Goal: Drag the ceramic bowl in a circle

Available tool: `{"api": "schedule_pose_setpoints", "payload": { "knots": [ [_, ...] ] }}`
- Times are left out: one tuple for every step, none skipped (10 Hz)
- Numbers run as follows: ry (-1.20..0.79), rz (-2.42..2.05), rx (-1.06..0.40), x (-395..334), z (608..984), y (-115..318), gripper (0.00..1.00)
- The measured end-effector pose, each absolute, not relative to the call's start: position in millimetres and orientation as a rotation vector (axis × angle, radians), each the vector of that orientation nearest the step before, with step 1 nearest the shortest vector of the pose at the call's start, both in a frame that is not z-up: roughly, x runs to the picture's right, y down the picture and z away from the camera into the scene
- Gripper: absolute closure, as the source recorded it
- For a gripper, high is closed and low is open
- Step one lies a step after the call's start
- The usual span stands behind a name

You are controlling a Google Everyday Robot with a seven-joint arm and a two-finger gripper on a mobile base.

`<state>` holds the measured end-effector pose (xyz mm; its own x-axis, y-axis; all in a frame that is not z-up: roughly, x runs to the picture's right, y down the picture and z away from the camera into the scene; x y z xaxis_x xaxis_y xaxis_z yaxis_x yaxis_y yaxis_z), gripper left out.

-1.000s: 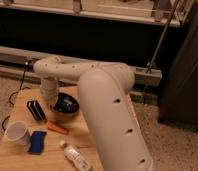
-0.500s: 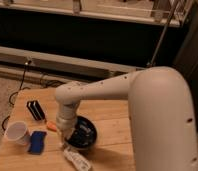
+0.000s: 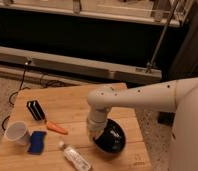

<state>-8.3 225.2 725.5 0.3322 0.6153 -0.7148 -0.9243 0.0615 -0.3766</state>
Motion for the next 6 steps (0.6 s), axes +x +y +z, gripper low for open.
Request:
{"api": "schedule_pose_setpoints", "payload": {
  "knots": [
    [0.407, 1.277, -0.852, 22.6, 746.2, 202.0, 1.0],
    [0.393, 1.309, -0.794, 47.7, 769.1, 178.9, 1.0],
    [0.36, 1.32, -0.751, 59.0, 799.4, 150.5, 1.0],
    [0.344, 1.321, -0.73, 60.2, 819.9, 133.0, 1.0],
    [0.342, 1.317, -0.722, 52.6, 842.2, 115.8, 1.0],
    [0.345, 1.31, -0.722, 39.0, 859.1, 101.5, 1.0]
  ]
}}
